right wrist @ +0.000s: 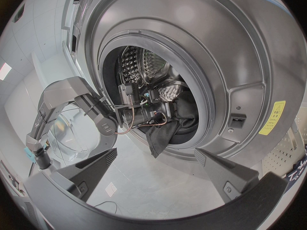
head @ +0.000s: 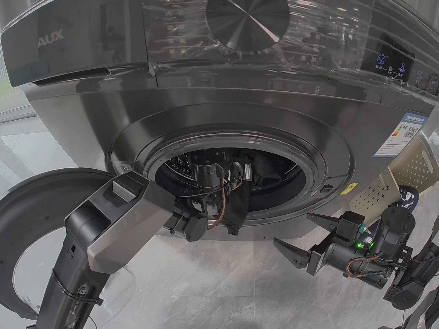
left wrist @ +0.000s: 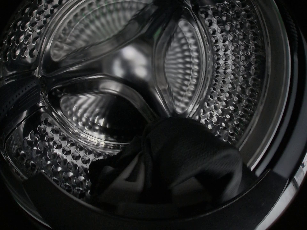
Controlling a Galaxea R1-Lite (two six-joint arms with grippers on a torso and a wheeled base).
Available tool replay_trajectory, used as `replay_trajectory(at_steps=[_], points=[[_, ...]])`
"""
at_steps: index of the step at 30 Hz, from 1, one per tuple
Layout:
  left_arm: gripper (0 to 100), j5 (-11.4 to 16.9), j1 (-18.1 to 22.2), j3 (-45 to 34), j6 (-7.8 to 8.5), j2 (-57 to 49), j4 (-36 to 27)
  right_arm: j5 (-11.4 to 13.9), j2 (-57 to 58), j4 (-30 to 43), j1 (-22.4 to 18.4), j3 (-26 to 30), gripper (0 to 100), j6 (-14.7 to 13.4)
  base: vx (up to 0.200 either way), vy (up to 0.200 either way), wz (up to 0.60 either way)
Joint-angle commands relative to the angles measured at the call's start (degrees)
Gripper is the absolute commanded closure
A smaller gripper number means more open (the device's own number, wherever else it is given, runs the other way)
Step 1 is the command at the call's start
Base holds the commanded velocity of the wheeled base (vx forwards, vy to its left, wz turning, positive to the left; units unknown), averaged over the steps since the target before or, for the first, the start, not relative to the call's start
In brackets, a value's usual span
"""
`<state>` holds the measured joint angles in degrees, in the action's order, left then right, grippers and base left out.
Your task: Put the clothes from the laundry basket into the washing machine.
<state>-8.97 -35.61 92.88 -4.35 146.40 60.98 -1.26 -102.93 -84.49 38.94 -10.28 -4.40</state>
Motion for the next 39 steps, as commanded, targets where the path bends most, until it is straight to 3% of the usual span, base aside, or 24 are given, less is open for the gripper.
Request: replay_trajectory(at_steps=[1,8,16,17,22,33,39], points=[[100,-1.14,2.03,6.96,-0.22,3.90,-0.16,-0.06,-0.79,-0.06,0.09,-0.09,0,0.01,0.000,0.000,0.00],[100,-3.07,4.14,14.61,-0.22,7.06,-0.42,-0.06,-0.96,-0.15,0.09,-0.09,0,0.01,0.000,0.000,0.00],[100,-3.16,3.35,12.59,-0.22,5.83,-0.42,0.03,-1.14,-0.15,0.09,-0.01,0,0.01,0.000,0.000,0.00],[0,-3.07,2.91,11.71,-0.31,5.30,-0.42,0.03,-1.14,-0.15,0.09,-0.01,0,0.01,0.000,0.000,0.00],[0,-3.07,0.89,5.03,-1.19,1.17,-0.51,0.03,-1.05,-0.15,-0.18,0.08,0,0.01,0.000,0.000,0.00],[0,-0.34,-4.56,-25.64,-0.75,-15.97,-5.69,0.03,-0.61,-0.15,-0.44,-0.01,0,0.01,0.000,0.000,0.00],[0,0.36,-6.58,-31.88,-0.66,-19.92,-6.13,0.03,-0.43,-0.23,-0.44,-0.18,0,0.01,0.000,0.000,0.00]])
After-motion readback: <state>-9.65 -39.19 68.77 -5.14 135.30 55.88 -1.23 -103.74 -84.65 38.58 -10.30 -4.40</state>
